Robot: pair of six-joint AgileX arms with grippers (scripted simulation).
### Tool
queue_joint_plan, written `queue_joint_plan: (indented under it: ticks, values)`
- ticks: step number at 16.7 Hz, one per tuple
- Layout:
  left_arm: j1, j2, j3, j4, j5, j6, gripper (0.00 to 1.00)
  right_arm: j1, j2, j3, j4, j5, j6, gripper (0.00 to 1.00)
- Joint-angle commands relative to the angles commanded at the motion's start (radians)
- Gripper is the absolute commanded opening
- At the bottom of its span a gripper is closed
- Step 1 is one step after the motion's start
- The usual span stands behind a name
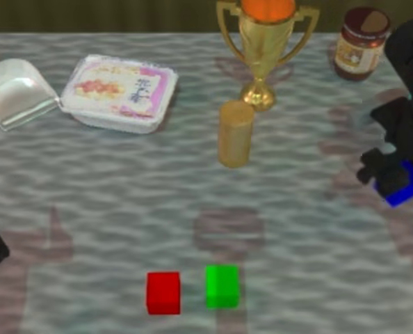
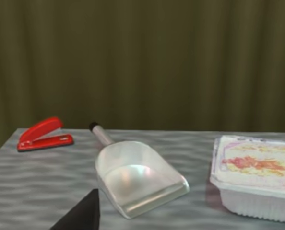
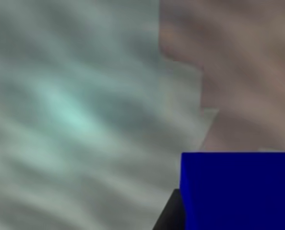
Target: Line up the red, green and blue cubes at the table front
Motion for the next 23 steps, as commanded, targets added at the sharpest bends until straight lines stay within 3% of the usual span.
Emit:
queue_joint_plan:
  ticks: [5,9,19,23]
  values:
    - [0.0,0.0,0.0,0.0,0.0,0.0,1.0,-0.003,-0.003,0.003,-0.006,0.0,0.003,0.0]
    - [0.0,0.0,0.0,0.0,0.0,0.0,1.0,0.066,-0.013,-0.002,-0.015,0.001,0.108,0.0]
    - [0.0,0.0,0.0,0.0,0.0,0.0,1.0,0.438,-0.122,-0.107,-0.048,0.005,0.862,0.0]
    - [0.0,0.0,0.0,0.0,0.0,0.0,1.0,0.54,-0.177,-0.142,-0.041,0.009,1.036,0.0]
